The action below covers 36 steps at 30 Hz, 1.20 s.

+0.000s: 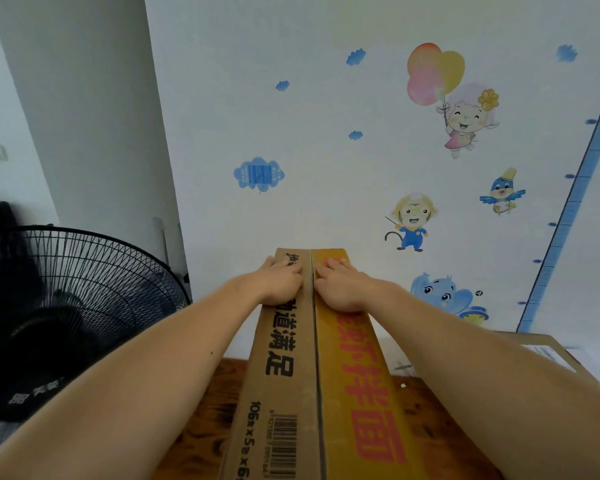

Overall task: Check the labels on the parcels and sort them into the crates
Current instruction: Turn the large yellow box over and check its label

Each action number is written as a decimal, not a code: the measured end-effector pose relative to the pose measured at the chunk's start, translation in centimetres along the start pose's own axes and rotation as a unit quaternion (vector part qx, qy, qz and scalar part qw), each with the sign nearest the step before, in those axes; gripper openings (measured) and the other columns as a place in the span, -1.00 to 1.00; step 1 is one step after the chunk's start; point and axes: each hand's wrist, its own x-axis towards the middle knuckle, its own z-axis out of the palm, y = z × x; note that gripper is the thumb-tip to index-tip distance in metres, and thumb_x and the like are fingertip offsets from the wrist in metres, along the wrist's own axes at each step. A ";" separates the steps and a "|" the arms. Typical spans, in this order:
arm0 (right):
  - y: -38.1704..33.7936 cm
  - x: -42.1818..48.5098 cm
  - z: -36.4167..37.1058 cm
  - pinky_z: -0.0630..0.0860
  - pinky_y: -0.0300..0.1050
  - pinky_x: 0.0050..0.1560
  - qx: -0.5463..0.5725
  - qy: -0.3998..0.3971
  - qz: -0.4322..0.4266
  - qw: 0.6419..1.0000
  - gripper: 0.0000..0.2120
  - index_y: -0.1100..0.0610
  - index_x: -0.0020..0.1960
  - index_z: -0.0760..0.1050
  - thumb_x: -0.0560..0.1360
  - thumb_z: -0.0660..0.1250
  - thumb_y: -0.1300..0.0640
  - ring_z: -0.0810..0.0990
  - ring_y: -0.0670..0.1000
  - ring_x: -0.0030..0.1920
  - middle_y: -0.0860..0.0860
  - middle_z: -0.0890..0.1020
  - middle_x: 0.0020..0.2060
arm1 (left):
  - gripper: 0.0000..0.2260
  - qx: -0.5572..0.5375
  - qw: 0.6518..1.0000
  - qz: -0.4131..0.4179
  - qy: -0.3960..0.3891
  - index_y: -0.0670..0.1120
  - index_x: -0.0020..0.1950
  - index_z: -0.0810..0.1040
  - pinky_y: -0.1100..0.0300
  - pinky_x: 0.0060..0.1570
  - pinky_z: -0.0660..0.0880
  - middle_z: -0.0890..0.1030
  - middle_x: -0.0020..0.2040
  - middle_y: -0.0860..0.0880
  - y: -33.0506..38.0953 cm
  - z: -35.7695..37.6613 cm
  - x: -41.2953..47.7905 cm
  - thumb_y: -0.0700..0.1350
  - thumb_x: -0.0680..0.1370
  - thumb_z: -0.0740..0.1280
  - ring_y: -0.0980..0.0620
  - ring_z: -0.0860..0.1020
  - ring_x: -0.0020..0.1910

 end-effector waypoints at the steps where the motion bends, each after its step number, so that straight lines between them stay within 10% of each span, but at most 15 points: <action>1: 0.1 0.2 0.1 -0.06 0.27 0.53 -0.002 0.000 -0.001 1.000 -0.44 0.08 0.61 -0.05 0.66 -0.13 -0.07 -0.16 0.12 0.59 0.09 -0.08 0.61 | -0.63 0.013 1.000 0.006 0.006 -0.24 0.44 0.39 -0.11 0.53 -0.15 0.03 0.61 -0.18 0.0 0.0 0.3 -0.21 0.70 -0.03 -0.21 -0.07 0.58; 12: 0.0 0.0 0.5 -0.03 0.24 0.53 -0.053 -0.005 -0.002 0.999 -0.44 0.03 0.62 -0.06 0.66 -0.11 -0.10 -0.12 0.10 0.59 0.07 -0.06 0.61 | -0.46 0.103 0.994 0.019 -0.025 -0.16 0.58 0.11 -0.19 0.52 -0.03 -0.05 0.62 -0.14 -1.6 1.6 2.9 0.00 0.63 -0.14 -0.20 -0.13 0.58; 18: -0.2 -1.8 -0.2 0.40 0.14 0.29 -0.042 0.080 0.003 0.996 -0.59 0.05 0.29 0.47 0.62 -0.01 -0.08 0.45 0.13 0.27 0.09 0.49 0.31 | -0.55 0.089 0.995 0.048 0.002 -0.17 0.60 0.02 0.02 0.52 -0.17 -0.08 0.61 -0.17 0.5 0.5 -1.8 -0.09 0.72 -0.09 -0.16 -0.14 0.59; 36: -2.9 -10.4 1.2 0.17 0.07 0.44 -0.111 0.023 -0.045 0.993 -0.62 0.21 0.37 0.41 0.69 -0.05 0.12 0.34 0.17 0.32 0.18 0.42 0.31 | -0.57 0.072 0.996 0.044 -0.010 -0.25 0.58 0.09 0.13 0.40 -0.20 -0.01 0.60 -0.22 3.4 1.4 -10.4 -0.15 0.72 -0.09 -0.13 -0.06 0.57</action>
